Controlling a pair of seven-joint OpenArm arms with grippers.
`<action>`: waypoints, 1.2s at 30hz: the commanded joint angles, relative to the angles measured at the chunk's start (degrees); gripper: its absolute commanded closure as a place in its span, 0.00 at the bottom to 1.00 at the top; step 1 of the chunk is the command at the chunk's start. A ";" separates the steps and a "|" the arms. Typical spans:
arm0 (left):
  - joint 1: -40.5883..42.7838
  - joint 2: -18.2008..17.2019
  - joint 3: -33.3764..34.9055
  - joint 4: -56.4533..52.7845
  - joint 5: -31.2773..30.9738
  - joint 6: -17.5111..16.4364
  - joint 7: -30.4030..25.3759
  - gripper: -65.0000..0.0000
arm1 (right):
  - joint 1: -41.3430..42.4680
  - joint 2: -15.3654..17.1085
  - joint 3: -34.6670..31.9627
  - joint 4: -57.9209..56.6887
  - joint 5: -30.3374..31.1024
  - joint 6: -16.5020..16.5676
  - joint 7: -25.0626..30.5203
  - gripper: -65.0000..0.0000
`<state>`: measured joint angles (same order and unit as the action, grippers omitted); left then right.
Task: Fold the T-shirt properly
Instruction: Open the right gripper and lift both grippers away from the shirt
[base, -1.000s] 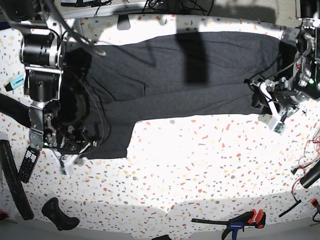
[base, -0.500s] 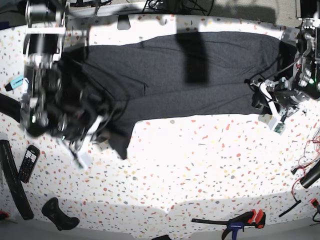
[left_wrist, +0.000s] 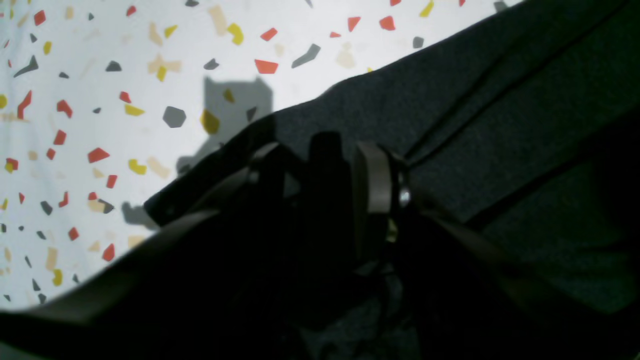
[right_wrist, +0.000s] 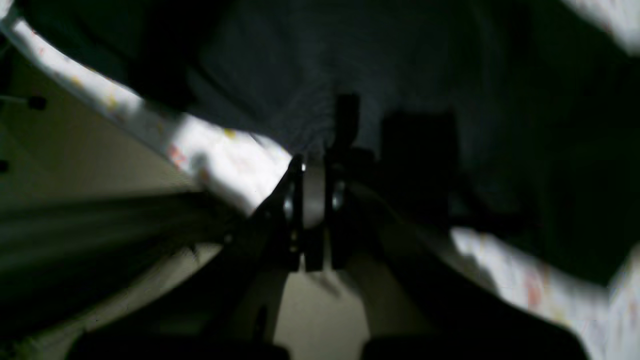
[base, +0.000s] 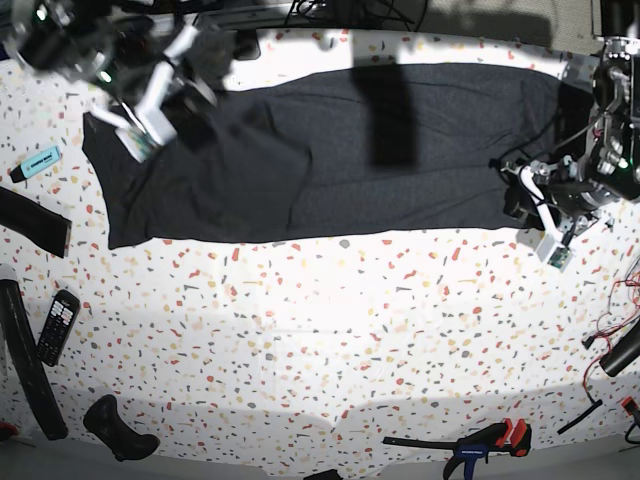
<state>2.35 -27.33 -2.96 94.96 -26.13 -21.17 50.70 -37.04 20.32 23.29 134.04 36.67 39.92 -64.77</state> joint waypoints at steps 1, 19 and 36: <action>-0.76 -0.81 -0.42 0.87 -0.24 0.17 -1.11 0.67 | -1.46 0.63 2.71 0.96 0.66 0.08 1.31 1.00; -0.90 -2.71 -0.42 5.42 1.88 0.20 1.79 0.67 | -7.74 7.45 22.45 0.07 1.53 0.08 1.36 1.00; 9.27 -2.71 -0.42 1.46 9.75 0.15 -1.36 0.67 | -6.95 7.43 22.45 0.04 4.50 0.08 7.74 1.00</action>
<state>11.88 -29.21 -2.90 95.44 -16.38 -21.17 49.89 -43.92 26.96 45.25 133.34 40.69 39.90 -58.00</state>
